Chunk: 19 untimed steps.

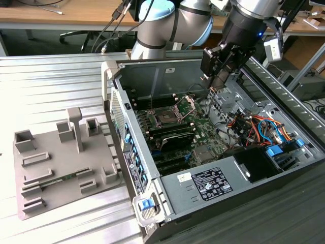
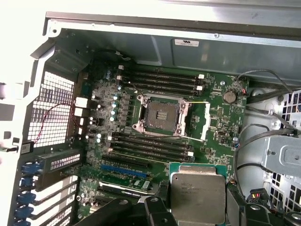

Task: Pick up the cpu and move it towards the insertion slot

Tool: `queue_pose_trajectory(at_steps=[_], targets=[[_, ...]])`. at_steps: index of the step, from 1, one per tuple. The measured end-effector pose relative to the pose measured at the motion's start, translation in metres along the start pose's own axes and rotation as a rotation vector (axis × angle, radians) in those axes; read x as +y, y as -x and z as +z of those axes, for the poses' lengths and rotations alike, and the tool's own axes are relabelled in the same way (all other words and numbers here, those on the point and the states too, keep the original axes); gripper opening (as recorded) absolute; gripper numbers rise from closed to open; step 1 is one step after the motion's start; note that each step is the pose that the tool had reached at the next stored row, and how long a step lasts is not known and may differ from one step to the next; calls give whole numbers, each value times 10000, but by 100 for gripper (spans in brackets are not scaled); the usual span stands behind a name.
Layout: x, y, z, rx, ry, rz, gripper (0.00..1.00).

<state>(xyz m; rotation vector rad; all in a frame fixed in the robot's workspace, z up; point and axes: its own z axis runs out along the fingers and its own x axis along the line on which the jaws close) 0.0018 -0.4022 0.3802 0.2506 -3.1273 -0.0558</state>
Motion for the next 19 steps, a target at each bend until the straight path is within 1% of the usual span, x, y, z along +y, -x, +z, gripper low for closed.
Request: queue_pose_trajectory(at_steps=[19], targets=[[28,23,24,-1,0,0,55]])
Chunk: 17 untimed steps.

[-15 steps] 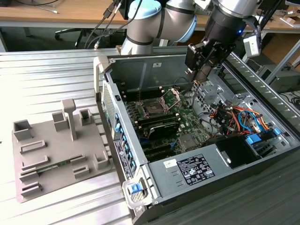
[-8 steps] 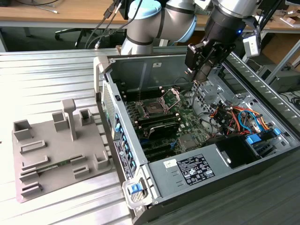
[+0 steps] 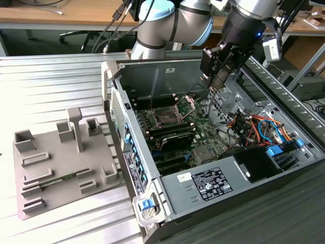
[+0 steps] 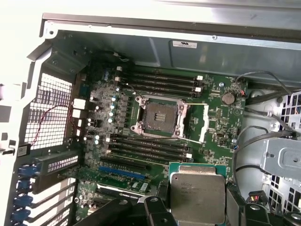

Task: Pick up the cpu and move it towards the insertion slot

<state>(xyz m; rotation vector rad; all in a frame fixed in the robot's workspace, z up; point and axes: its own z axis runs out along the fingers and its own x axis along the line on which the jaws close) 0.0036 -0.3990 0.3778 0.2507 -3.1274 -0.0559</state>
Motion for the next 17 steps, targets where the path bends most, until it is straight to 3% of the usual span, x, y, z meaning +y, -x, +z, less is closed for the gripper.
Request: queue_pose_trajectory(at_steps=[17], targets=[[24,23,23,0,1,0,55]])
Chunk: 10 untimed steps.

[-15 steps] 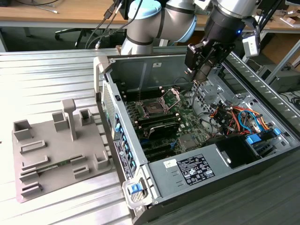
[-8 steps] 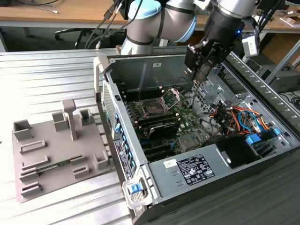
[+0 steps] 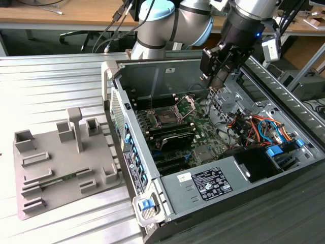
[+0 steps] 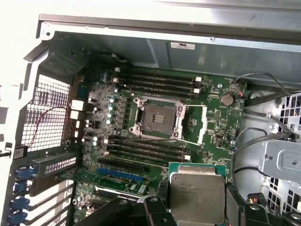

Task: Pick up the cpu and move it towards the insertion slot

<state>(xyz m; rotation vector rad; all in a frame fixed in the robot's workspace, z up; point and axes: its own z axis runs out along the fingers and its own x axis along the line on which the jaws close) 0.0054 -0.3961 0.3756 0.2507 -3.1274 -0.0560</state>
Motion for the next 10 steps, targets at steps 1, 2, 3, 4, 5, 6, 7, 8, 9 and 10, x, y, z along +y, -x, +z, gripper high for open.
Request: queue_pose_trajectory(at_steps=[1,2,3,4,5,6,7,8,9,10], targets=[[1,2,2,0,0,0,55],[3,2,3,0,-1,1,55],[4,4,4,-1,-1,0,55],[7,5,5,0,-1,0,55],[9,6,6,0,-2,0,55],[13,8,8,1,-1,-2,55],[17,9,10,0,-1,-1,55],[24,9,12,0,-1,0,55],[36,11,15,0,-1,0,55],[48,13,16,0,-2,1,55]])
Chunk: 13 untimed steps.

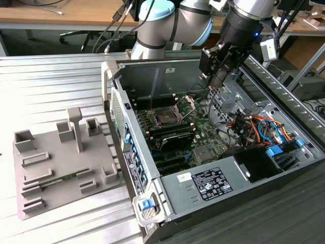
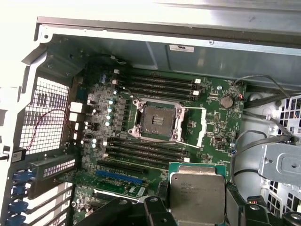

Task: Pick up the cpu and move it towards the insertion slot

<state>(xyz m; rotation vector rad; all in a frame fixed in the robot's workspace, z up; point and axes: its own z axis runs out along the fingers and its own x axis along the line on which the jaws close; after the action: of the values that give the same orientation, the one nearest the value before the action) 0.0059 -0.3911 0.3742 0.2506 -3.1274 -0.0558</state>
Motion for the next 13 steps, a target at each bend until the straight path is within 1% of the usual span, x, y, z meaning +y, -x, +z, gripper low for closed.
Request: queue_pose_trajectory(at_steps=[2,13], targets=[[20,4,3,1,0,-2,55],[74,13,15,1,0,-1,55]])
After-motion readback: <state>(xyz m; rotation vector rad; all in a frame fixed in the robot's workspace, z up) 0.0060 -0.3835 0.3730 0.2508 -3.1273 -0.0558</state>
